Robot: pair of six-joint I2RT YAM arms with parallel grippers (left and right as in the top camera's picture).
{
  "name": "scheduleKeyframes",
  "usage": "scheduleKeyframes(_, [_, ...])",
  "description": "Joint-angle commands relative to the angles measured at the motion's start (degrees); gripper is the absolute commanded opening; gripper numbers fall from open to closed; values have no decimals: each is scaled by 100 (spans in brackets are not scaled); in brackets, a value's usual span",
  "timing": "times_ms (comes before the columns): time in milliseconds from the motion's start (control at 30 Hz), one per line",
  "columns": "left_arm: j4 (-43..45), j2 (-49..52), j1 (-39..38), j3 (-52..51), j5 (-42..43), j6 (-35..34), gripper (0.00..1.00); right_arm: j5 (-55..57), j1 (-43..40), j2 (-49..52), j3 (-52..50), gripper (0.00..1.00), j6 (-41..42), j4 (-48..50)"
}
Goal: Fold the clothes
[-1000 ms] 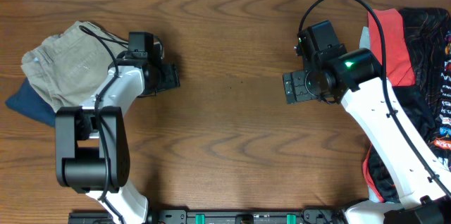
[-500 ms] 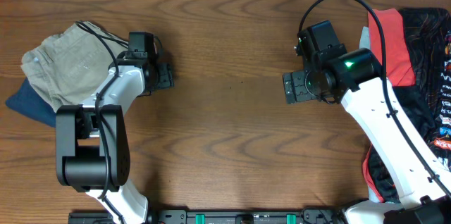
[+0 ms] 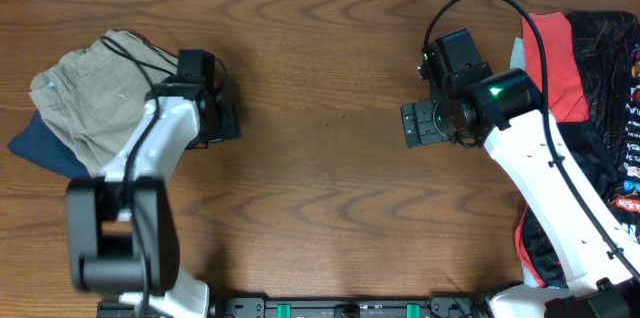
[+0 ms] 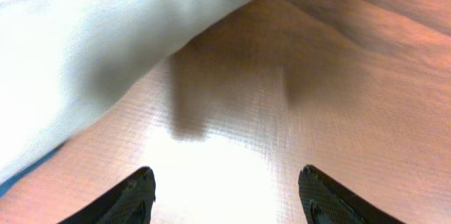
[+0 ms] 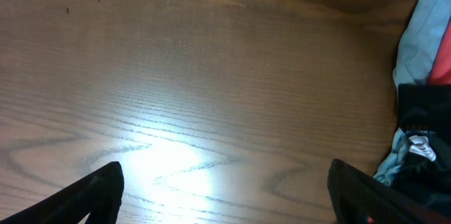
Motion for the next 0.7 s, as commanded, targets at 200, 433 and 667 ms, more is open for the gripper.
scheduleKeyframes(200, [-699,-1139,861,59,-358,-1060,67,31,-24,-87,7,91,-22,-70])
scheduleKeyframes(433, [-697,-1121,2168,-168,-334,-1886,67,31,-24,-87,4,91,-22,-98])
scheduleKeyframes(667, [-455,-1121,3167,-295,-317,-1915,72,31,-24,-87,4,91,-20,-107])
